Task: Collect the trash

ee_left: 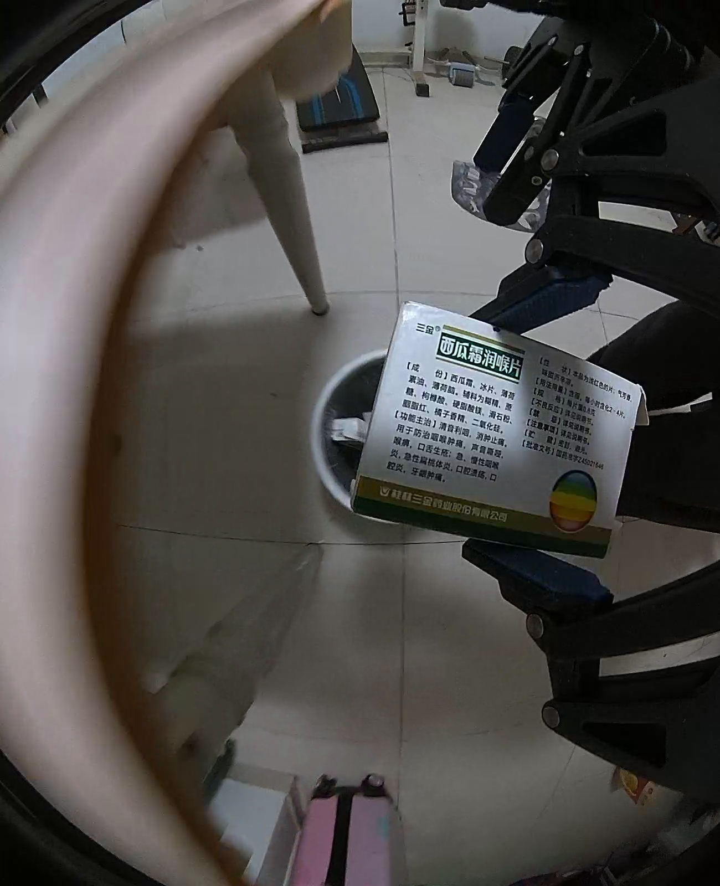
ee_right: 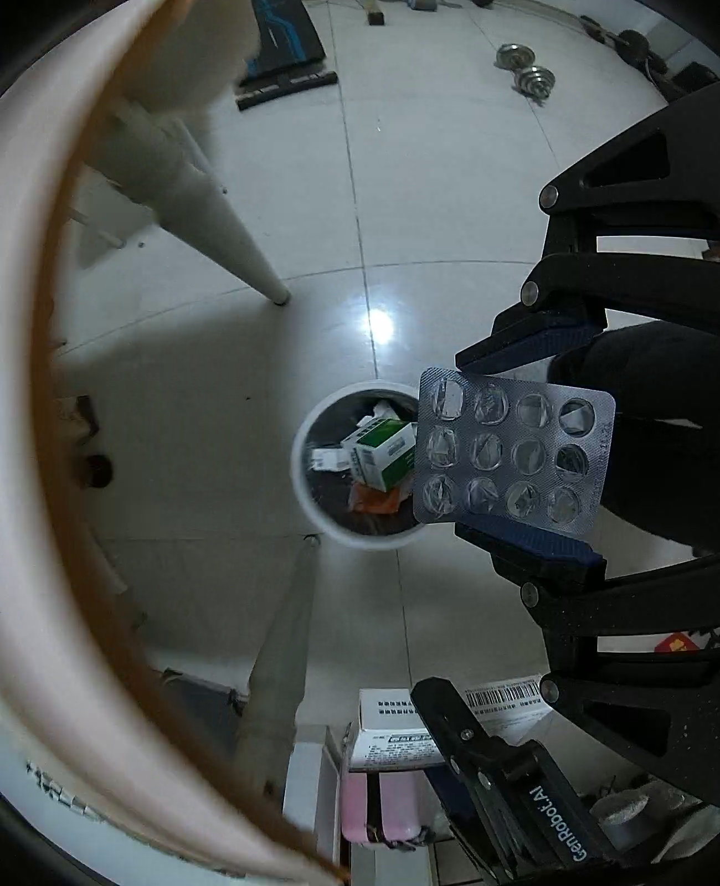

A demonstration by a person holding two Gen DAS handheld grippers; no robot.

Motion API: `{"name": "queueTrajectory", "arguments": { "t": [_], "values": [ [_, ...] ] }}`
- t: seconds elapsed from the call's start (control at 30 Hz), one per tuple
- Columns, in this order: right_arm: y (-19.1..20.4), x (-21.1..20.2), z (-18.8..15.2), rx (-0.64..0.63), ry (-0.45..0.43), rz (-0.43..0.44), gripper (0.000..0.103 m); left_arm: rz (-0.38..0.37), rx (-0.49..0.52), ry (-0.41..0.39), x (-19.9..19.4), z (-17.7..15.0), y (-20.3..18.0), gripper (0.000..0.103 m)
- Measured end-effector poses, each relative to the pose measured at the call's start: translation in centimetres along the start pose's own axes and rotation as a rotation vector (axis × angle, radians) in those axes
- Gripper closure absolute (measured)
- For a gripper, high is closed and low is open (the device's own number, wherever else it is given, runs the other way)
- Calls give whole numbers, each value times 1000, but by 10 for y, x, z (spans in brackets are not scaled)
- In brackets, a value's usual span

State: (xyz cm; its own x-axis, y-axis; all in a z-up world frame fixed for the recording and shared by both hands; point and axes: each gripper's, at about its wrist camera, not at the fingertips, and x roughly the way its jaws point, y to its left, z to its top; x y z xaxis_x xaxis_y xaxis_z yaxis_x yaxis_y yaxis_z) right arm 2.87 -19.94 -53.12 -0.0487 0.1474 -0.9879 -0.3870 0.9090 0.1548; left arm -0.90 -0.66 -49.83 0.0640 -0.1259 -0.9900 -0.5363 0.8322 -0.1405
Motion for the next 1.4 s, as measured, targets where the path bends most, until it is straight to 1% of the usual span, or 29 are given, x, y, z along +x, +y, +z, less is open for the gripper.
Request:
{"name": "queueTrajectory", "arguments": {
  "t": [0.13, 0.2, 0.27, 0.37, 0.4, 0.43, 0.47, 0.5, 0.53, 0.57, 0.6, 0.67, 0.73, 0.77, 0.8, 0.83, 0.87, 0.93, 1.03, 1.07, 1.13, 1.2, 1.4],
  "values": [
    [-18, 55, 7, 46, 18, 28, 49, -72, -61, 62, 67, 5, 18, 33],
    [-28, 81, 9, 70, 24, 50, 49, -103, -89, 77, 88, 7, 22, 33],
    [-36, 105, 13, 96, 28, 83, 49, -155, -117, 99, 110, 11, 28, 33],
    [-41, 137, 23, 108, 36, 121, 48, -217, -160, 125, 130, 17, 34, 33],
    [-43, 148, 26, 116, 44, 142, 48, -224, -169, 129, 137, 19, 36, 32],
    [-44, 158, 29, 123, 52, 160, 48, -225, -172, 128, 140, 20, 38, 31],
    [-46, 168, 33, 129, 61, 185, 48, -225, -182, 125, 143, 21, 40, 22],
    [-49, 177, 35, 135, 66, 200, 47, -224, -191, 127, 143, 20, 43, 15],
    [-49, 183, 38, 138, 66, 209, 43, -225, -202, 129, 145, 18, 46, 8],
    [-49, 188, 40, 141, 64, 219, 34, -226, -212, 130, 147, 17, 49, 8],
    [-50, 192, 42, 142, 60, 222, 26, -218, -213, 133, 147, 17, 51, 8],
    [-48, 196, 43, 137, 59, 222, 22, -185, -216, 125, 145, 14, 55, 8],
    [-46, 195, 43, 128, 58, 203, 15, -133, -204, 112, 140, 10, 56, 8],
    [-44, 193, 42, 118, 54, 191, 7, -96, -193, 101, 135, 7, 57, 8],
    [-42, 187, 40, 101, 47, 167, 3, -66, -186, 86, 129, 4, 56, 8],
    [-41, 180, 39, 86, 43, 151, 3, -27, -174, 66, 120, 0, 55, 8],
    [-37, 170, 37, 67, 40, 132, 3, -2, -164, 57, 116, -2, 54, 8],
    [-31, 150, 32, 33, 30, 93, 3, 59, -140, 40, 96, -11, 51, 8],
    [-19, 106, 21, -20, 5, 43, 3, 91, -118, 25, 66, -22, 46, 8],
    [-16, 92, 18, -30, 0, 34, 3, 102, -108, 15, 48, -27, 42, 8],
    [-9, 59, 11, -49, -15, 21, 3, 100, -100, 6, 27, -27, 41, 8],
    [-3, 29, 3, -61, -26, 17, 2, 96, -86, -6, -4, -34, 33, 8],
    [1, -73, -23, -83, -61, 38, 2, 84, -48, -44, -87, -50, 11, 8]
  ]
}}
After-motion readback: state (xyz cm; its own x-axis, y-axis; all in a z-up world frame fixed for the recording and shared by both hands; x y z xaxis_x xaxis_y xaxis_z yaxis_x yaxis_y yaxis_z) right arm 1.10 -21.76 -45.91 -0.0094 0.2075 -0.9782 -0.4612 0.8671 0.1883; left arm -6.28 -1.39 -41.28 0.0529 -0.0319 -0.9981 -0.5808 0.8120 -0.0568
